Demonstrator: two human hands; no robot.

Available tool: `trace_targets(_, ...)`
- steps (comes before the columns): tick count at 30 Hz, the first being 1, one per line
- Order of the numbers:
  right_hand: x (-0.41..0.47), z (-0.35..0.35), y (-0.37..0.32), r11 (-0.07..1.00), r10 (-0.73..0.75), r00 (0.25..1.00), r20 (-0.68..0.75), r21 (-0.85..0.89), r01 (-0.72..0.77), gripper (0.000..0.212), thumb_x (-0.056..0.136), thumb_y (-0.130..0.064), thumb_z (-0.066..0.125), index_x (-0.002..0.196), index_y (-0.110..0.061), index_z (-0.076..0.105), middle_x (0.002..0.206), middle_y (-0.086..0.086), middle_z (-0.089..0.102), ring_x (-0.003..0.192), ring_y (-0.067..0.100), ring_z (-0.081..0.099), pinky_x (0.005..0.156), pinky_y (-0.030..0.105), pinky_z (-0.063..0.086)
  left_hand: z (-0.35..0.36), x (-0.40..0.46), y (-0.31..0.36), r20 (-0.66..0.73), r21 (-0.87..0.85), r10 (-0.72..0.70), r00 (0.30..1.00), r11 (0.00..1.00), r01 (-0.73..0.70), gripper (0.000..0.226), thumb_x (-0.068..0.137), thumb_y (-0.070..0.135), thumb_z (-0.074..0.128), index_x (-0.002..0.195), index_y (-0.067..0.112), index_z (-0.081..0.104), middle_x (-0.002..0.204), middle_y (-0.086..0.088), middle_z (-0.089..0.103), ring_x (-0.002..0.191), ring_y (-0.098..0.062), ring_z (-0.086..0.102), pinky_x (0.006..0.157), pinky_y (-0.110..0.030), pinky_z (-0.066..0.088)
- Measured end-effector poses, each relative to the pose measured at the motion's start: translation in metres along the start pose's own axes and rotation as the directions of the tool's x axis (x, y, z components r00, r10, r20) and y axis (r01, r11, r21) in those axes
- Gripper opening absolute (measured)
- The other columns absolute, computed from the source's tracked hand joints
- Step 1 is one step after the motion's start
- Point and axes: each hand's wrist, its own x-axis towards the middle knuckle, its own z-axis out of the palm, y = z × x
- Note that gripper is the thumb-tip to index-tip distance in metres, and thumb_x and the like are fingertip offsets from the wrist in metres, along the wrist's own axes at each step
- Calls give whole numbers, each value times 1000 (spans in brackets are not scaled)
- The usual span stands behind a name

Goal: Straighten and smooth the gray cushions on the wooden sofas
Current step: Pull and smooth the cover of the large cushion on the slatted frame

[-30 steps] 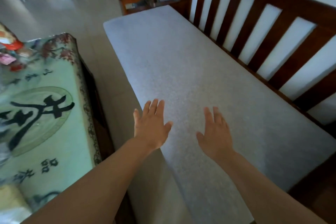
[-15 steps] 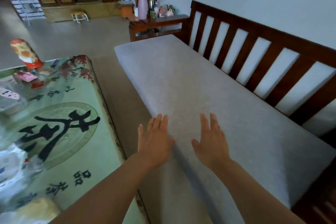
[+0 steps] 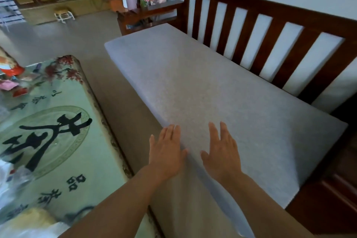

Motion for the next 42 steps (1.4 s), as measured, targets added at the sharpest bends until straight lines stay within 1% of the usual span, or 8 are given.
trace_targets(18,-28,156,135,977,210,978,-14,-27,-211,90,92,-45,53,152,-21,-10,159,10,-16,146,27,-15,117,43,-6,189,55,43,137,197,325,936,917,-347,81,97,46,43,152,19,-8,160,0,-9,147,-19,-4,117,-50,4)
trace_targets(20,-28,178,149,977,200,980,-11,-76,-200,98,85,-52,60,153,-19,-1,160,15,-4,147,32,-4,117,48,1,213,62,46,150,219,379,913,888,-405,86,94,45,49,152,19,-9,160,1,-11,147,-18,-6,116,-51,3)
trace_targets(23,-27,215,176,974,157,983,-93,-148,-170,114,50,-61,82,143,-9,41,145,26,39,134,43,38,106,58,31,244,75,49,147,263,455,878,838,-478,94,90,43,58,152,20,-10,160,2,-13,147,-17,-9,116,-52,0)
trace_targets(26,-27,239,197,968,93,980,-174,-216,-130,123,40,-63,85,142,-9,41,146,24,39,135,41,36,109,56,22,270,88,51,102,321,514,852,793,-518,99,87,43,61,151,22,-12,159,3,-18,146,-16,-12,116,-50,-1)
trace_targets(29,-26,248,203,961,19,970,-244,-264,-85,118,45,-60,85,142,-7,44,146,26,38,136,43,35,107,58,19,287,101,48,23,385,617,787,721,-576,104,82,44,63,152,22,-10,159,0,-18,146,-17,-12,116,-48,1)
trace_targets(32,-23,254,204,948,-20,955,-295,-308,-75,115,48,-60,82,141,-4,44,144,28,39,133,46,37,106,61,26,299,118,40,-71,420,738,671,632,-651,119,64,57,73,153,19,5,160,-7,6,146,-25,10,112,-51,22)
trace_targets(37,-27,253,205,886,-109,945,-308,-462,-48,102,85,-61,48,151,-7,-8,157,24,-5,144,42,-3,116,55,4,311,135,34,-192,522,847,496,516,-679,116,57,78,60,145,12,23,148,-17,37,133,-33,40,103,-50,41)
trace_targets(42,-37,264,207,857,-168,908,-385,-512,-59,91,89,-55,51,151,-3,9,154,28,14,143,42,15,116,51,19,304,127,38,-164,592,900,404,418,-689,99,75,80,36,140,5,38,139,-19,48,125,-36,48,103,-47,43)
